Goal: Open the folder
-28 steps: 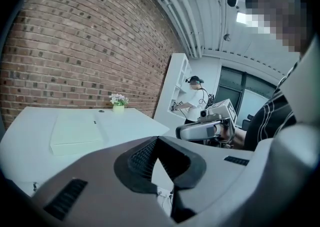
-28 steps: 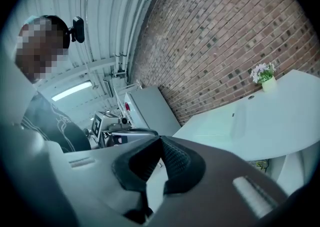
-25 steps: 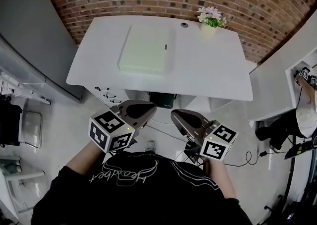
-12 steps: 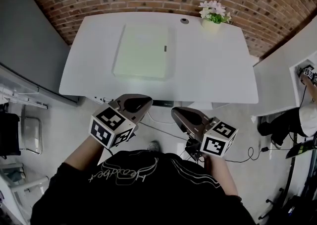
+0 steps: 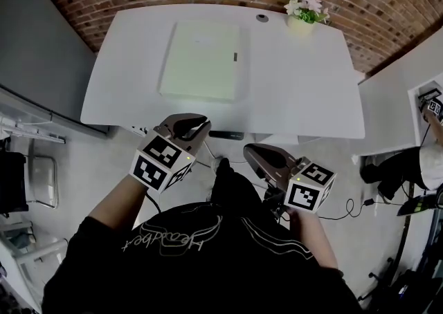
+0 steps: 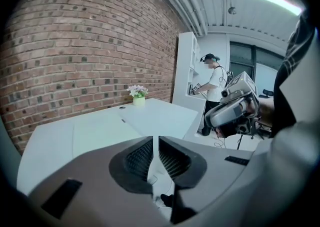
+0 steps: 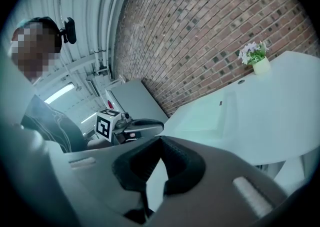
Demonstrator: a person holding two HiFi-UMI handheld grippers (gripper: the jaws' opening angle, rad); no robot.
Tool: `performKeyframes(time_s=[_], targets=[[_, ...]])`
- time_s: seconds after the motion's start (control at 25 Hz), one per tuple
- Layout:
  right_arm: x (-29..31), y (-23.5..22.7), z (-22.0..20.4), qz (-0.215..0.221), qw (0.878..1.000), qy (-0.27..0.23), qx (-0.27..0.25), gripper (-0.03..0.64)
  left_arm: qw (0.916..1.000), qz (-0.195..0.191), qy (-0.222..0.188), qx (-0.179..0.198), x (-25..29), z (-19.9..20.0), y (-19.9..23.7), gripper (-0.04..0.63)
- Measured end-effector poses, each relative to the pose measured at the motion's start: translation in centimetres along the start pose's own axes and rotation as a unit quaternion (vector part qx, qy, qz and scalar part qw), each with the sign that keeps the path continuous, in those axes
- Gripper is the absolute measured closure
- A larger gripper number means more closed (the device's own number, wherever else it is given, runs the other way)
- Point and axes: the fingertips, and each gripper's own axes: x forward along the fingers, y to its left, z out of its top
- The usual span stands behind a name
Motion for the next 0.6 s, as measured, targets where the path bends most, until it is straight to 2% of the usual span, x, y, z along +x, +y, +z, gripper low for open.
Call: performKeyframes(time_s=[0.4, 0.48, 0.6], targets=[[1.7, -2.9, 0.9, 0.000, 0.999, 0.006, 0.037, 0.615, 0.9945, 0.054, 0.060, 0.067, 3.5, -0.9, 3.9, 0.517], [2.0, -3.7, 1.0, 0.001, 0.999, 0.008, 0.046, 0.615, 0.9896, 0.062, 0.079, 0.103, 4.6, -1.2, 4.5, 0.503], [2.4, -5.0, 1.2, -0.002, 0.998, 0.010, 0.060, 0.615, 0.9754, 0.082, 0.109, 0.173, 6.1, -2.0, 5.6, 0.489]])
